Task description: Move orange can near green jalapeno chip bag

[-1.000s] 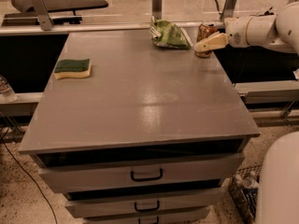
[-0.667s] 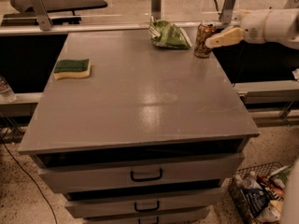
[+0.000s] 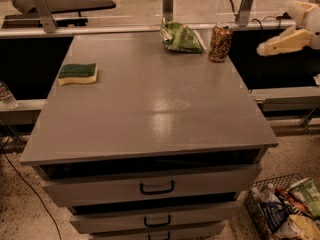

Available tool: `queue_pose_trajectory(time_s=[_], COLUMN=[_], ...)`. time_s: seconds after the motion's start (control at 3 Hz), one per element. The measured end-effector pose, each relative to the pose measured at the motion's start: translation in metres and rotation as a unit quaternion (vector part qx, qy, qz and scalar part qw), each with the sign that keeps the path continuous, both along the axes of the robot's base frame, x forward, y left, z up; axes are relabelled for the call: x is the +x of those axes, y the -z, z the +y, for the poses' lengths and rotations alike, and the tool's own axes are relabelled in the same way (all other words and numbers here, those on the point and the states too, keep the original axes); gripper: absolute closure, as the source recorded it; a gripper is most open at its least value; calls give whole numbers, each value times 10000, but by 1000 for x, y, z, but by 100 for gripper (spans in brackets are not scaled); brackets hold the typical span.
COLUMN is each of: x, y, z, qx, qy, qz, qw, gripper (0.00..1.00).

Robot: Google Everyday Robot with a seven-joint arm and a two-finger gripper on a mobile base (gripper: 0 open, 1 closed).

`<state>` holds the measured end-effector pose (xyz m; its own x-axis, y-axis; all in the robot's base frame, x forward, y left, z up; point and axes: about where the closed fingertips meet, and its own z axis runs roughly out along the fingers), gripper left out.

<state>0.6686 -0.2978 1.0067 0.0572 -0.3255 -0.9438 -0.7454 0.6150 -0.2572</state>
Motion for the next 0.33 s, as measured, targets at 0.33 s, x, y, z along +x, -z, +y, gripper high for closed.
queue_pose_trajectory(time_s=[0.33], x=[-14], y=[8], z=[7], qx=[-53], qy=[-282], qz=[143], qw=[9995], gripper=[0])
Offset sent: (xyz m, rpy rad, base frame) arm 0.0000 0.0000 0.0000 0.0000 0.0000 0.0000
